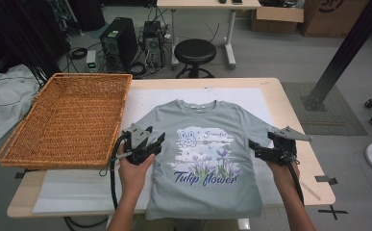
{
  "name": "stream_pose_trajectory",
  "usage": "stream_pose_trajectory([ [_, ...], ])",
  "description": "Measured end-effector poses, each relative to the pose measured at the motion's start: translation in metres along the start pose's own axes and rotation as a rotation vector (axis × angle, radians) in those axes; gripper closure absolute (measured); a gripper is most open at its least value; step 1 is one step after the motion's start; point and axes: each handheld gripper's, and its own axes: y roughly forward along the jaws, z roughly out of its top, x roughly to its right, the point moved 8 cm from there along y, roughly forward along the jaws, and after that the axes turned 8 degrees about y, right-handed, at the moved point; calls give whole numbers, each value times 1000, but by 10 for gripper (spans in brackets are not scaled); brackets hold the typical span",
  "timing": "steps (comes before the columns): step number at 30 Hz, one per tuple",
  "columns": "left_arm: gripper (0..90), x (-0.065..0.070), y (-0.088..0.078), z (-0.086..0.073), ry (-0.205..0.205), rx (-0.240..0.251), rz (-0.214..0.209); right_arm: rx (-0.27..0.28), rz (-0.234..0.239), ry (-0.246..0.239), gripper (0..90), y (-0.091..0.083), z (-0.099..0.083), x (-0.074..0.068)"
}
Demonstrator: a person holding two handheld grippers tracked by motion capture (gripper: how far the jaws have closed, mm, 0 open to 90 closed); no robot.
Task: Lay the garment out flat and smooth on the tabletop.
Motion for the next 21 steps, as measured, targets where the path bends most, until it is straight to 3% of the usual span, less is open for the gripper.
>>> stream_pose_trajectory([
  [3,423,1,-3,5,-23,25,3,-3,0,-1,159,1,-1,2],
  [5,286,2,-3,9,-29,35,6,-5,2,-1,158,1,-1,2],
  [8,149,2,-5,15,-11,60,12,0,5,-1,155,1,1,2],
  [21,150,-1,-8,23,-57,71,32,8,4,9,147,-2,3,3],
])
